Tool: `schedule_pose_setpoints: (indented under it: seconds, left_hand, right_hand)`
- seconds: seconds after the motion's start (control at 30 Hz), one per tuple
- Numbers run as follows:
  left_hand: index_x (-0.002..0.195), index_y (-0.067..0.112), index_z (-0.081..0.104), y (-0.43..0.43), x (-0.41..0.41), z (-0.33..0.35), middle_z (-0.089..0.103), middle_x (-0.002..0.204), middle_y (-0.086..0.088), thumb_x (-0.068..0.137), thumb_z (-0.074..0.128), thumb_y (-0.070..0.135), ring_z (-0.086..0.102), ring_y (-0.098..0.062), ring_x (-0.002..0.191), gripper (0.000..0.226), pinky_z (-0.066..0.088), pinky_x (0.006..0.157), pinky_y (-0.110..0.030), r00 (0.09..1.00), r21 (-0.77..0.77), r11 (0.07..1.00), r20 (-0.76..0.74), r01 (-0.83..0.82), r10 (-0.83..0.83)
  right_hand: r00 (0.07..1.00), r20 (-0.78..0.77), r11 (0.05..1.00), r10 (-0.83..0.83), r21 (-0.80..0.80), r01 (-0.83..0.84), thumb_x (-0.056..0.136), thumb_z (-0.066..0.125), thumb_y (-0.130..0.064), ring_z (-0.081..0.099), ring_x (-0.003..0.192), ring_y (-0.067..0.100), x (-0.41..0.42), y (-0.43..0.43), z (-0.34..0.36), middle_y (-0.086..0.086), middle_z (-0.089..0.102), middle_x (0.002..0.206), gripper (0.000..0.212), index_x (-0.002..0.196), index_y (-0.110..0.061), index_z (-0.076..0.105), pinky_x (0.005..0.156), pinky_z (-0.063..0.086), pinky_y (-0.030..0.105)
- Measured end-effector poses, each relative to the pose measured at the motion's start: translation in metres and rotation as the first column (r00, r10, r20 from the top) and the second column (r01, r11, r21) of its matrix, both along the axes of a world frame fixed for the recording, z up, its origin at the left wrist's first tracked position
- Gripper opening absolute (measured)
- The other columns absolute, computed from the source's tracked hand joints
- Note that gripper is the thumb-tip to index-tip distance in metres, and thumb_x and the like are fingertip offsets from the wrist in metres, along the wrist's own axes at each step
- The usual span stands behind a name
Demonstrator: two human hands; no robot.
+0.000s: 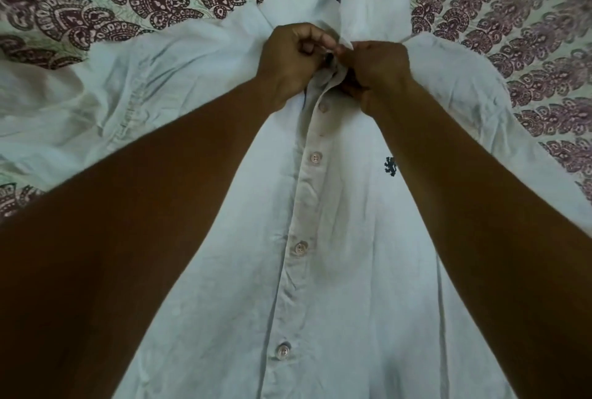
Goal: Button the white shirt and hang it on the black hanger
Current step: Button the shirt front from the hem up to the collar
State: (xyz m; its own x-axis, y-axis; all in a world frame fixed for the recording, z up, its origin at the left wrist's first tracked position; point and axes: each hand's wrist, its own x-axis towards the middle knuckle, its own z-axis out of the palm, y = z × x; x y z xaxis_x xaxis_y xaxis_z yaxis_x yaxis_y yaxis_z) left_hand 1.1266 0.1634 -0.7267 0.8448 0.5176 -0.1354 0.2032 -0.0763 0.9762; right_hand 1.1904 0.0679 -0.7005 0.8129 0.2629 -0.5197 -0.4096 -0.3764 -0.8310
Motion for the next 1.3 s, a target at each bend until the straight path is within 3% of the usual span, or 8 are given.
schedule_pose_setpoints:
  seconds: [0.1, 0.2, 0.37, 0.6, 0.83, 1.0, 1.2, 1.3]
  left_hand:
    - [0.085, 0.005, 0.066, 0.001, 0.0, -0.001, 0.063, 0.078, 0.004, 0.082, 0.06, -0.009, 0.059, -0.002, 0.072, 0.016, 0.049, 0.074, -0.012, 1.0, -0.015, 1.0, -0.006, -0.007, 0.007]
    - [0.097, -0.004, 0.066, 0.002, -0.001, -0.002, 0.064, 0.082, 0.002, 0.083, 0.058, -0.01, 0.06, -0.008, 0.079, 0.018, 0.051, 0.08, -0.016, 1.0, -0.039, 0.999, 0.003, 0.002, -0.001]
    - [0.111, -0.005, 0.062, 0.004, -0.002, -0.002, 0.064, 0.102, -0.007, 0.083, 0.06, -0.008, 0.06, -0.009, 0.086, 0.029, 0.051, 0.086, -0.017, 1.0, -0.068, 0.998, 0.009, 0.011, -0.01]
    - [0.078, 0.015, 0.053, 0.008, -0.003, -0.003, 0.057, 0.075, 0.004, 0.08, 0.058, -0.014, 0.053, -0.005, 0.067, 0.03, 0.048, 0.061, -0.013, 1.0, -0.098, 0.995, 0.025, 0.012, -0.01]
    - [0.077, 0.014, 0.059, 0.007, -0.002, -0.005, 0.059, 0.075, 0.001, 0.077, 0.062, -0.012, 0.056, -0.001, 0.066, 0.026, 0.049, 0.067, -0.014, 1.0, -0.103, 0.995, 0.016, 0.011, -0.009]
    - [0.097, 0.0, 0.068, 0.003, 0.0, -0.005, 0.065, 0.086, -0.006, 0.078, 0.064, -0.007, 0.06, -0.01, 0.079, 0.021, 0.053, 0.081, -0.021, 1.0, -0.055, 0.998, -0.024, -0.016, 0.015]
    - [0.098, 0.002, 0.071, 0.001, 0.004, -0.011, 0.071, 0.1, -0.01, 0.081, 0.064, 0.003, 0.066, -0.017, 0.094, 0.019, 0.052, 0.09, -0.03, 0.995, 0.079, 0.996, -0.088, -0.032, 0.039]
    - [0.095, 0.003, 0.072, 0.001, 0.004, -0.013, 0.071, 0.097, -0.011, 0.079, 0.064, 0.003, 0.066, -0.018, 0.094, 0.018, 0.052, 0.091, -0.033, 0.993, 0.105, 0.994, -0.113, -0.02, 0.031]
  right_hand:
    - [0.953, 0.297, 0.973, 0.065, -0.232, 0.006, 0.079, 0.069, -0.01, 0.068, 0.073, 0.026, -0.007, 0.004, -0.003, 0.004, 0.064, 0.065, 0.031, 0.053, -0.023, 0.057, 0.07, 0.057, 0.042]
    - [0.913, 0.4, 0.961, 0.082, -0.276, 0.035, 0.078, 0.071, -0.016, 0.064, 0.067, 0.018, -0.009, 0.002, -0.004, -0.003, 0.058, 0.058, 0.029, 0.053, -0.021, 0.057, 0.069, 0.056, 0.033]
    - [0.92, 0.378, 0.967, 0.102, -0.253, -0.004, 0.079, 0.073, -0.02, 0.059, 0.06, 0.007, -0.014, -0.001, -0.002, -0.008, 0.059, 0.063, 0.009, 0.074, -0.015, 0.067, 0.065, 0.051, 0.021]
    - [0.906, 0.414, 0.986, 0.088, -0.168, -0.019, 0.081, 0.057, -0.003, 0.066, 0.072, 0.023, -0.023, -0.003, -0.008, 0.005, 0.069, 0.072, 0.023, 0.067, -0.019, 0.067, 0.071, 0.056, 0.043]
    - [0.965, 0.262, 0.999, 0.028, -0.029, -0.021, 0.083, 0.055, 0.004, 0.066, 0.069, 0.033, -0.018, -0.007, -0.011, 0.011, 0.067, 0.071, 0.029, 0.068, -0.017, 0.067, 0.063, 0.055, 0.057]
    - [0.976, 0.215, 1.0, -0.016, 0.01, 0.014, 0.088, 0.057, -0.002, 0.067, 0.077, 0.024, -0.013, -0.006, -0.01, 0.006, 0.068, 0.076, 0.019, 0.075, -0.012, 0.066, 0.078, 0.057, 0.047]
    - [0.857, 0.494, 0.981, 0.146, -0.186, -0.06, 0.086, 0.058, -0.004, 0.062, 0.065, 0.007, -0.023, -0.006, -0.016, -0.001, 0.068, 0.077, 0.015, 0.087, -0.011, 0.072, 0.065, 0.052, 0.02]
    - [0.75, 0.607, 0.943, 0.263, -0.325, -0.068, 0.082, 0.053, 0.0, 0.063, 0.076, 0.013, -0.026, -0.005, -0.016, 0.003, 0.07, 0.083, 0.025, 0.089, -0.012, 0.074, 0.068, 0.047, 0.019]
